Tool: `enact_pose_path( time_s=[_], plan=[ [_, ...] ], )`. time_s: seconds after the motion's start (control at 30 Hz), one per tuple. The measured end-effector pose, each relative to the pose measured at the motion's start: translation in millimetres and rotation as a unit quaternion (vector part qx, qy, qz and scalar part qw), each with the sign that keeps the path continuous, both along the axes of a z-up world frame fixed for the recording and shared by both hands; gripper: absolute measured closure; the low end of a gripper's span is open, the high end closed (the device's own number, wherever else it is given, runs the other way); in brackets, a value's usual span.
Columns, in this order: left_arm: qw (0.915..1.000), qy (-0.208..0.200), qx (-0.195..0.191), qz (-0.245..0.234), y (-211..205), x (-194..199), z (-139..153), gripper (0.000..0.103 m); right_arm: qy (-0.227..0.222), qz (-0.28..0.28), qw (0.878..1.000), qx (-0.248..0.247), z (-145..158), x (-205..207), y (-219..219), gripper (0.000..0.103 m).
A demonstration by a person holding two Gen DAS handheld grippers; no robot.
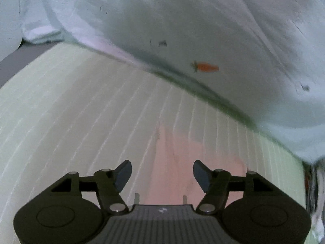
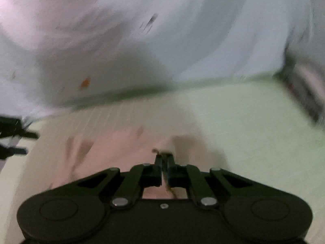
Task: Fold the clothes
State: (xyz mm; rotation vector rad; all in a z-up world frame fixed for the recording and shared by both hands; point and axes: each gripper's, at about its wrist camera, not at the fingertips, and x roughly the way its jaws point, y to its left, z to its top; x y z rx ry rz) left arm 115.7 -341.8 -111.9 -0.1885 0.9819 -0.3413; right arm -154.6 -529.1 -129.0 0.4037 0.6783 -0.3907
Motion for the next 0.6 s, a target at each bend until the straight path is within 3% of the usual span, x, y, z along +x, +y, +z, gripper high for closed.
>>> enact_pose_path(
  time_s=[0.07, 0.13, 0.2, 0.3, 0.37, 0.5, 0.6],
  plan=[
    [0.9998, 0.020, 0.004, -0.009, 3, -26, -5, 0.026, 0.047, 0.025, 0.998, 0.044, -21, -6, 23, 0.094],
    [0.9990, 0.038, 0.007, -0.021, 3, -49, -11, 0.020, 0.072, 0.044, 0.995, 0.053, -29, -16, 35, 0.080],
    [0.9981, 0.046, 0.017, -0.036, -2, -64, -15, 0.014, 0.067, 0.041, 0.996, 0.043, -24, -31, 37, 0.034],
    [0.9967, 0.046, 0.036, -0.056, -17, -82, -20, 0.012, 0.049, 0.007, 0.999, 0.003, -12, -51, 26, 0.006],
    [0.9961, 0.036, 0.046, -0.066, -34, -91, -20, 0.012, 0.045, -0.013, 0.999, -0.025, -9, -63, 15, 0.000],
    [0.9942, 0.021, 0.049, -0.093, -72, -108, -23, 0.012, 0.068, -0.033, 0.994, -0.080, -18, -86, -13, 0.000],
    [0.9904, 0.020, 0.058, -0.124, -105, -116, -30, 0.012, 0.095, -0.050, 0.991, -0.081, -33, -94, -41, 0.000]
  ],
)
